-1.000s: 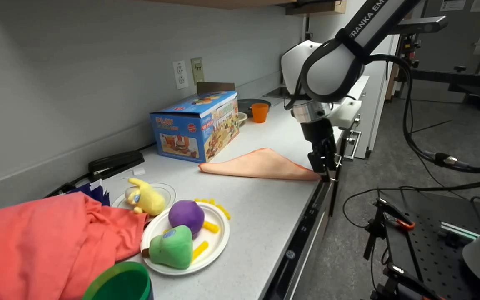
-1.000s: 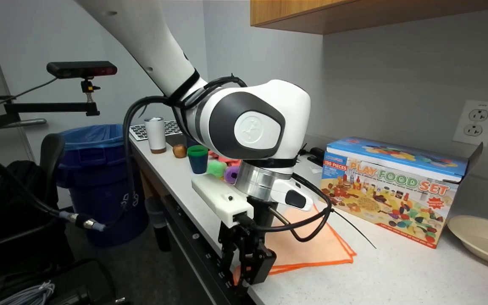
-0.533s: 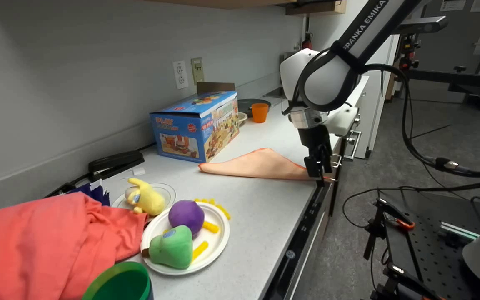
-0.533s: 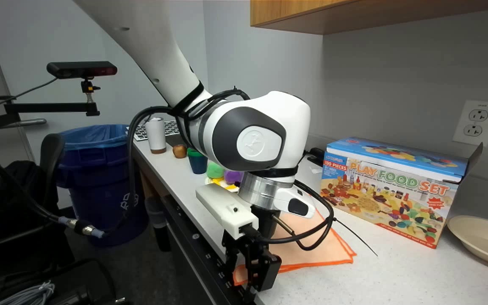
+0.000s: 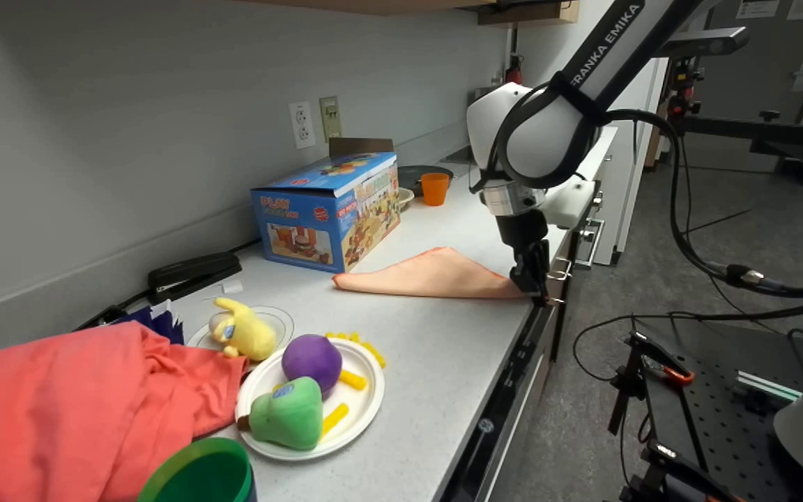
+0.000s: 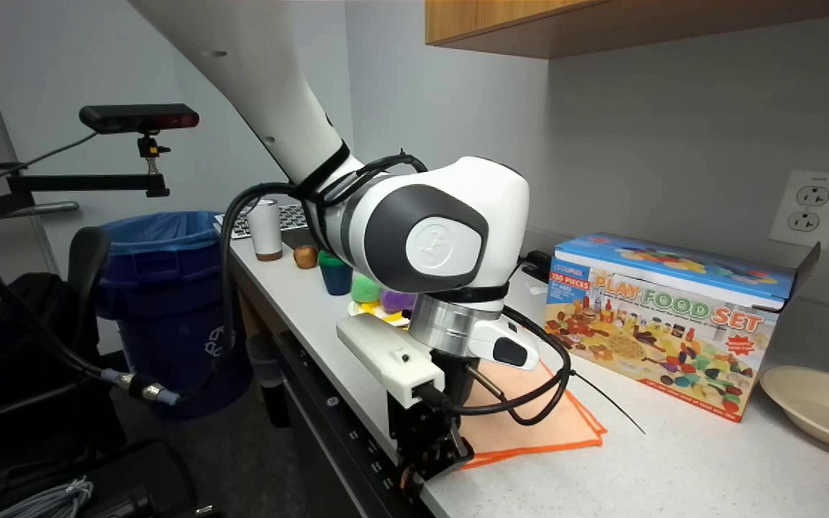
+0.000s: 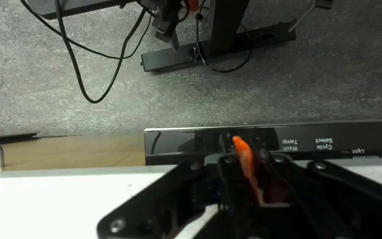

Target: Fold the cloth

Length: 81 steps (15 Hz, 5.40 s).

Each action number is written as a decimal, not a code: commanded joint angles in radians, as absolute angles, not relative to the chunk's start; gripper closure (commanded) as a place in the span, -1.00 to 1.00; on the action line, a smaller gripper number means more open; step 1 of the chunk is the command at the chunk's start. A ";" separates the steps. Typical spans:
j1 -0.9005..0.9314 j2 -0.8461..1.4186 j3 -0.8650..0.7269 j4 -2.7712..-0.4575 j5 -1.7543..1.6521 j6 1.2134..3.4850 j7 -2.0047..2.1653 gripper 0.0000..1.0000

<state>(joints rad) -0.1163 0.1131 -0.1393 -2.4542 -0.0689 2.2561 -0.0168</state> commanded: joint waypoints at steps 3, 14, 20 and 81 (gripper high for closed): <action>-0.124 0.079 -0.134 -2.435 -0.052 2.183 -0.057 0.99; -0.086 0.137 -0.084 -2.260 -0.086 1.999 -0.111 0.99; -0.030 0.285 -0.028 -2.136 -0.167 2.012 -0.096 0.99; 0.090 0.352 -0.099 -2.019 -0.506 2.481 0.277 -1.00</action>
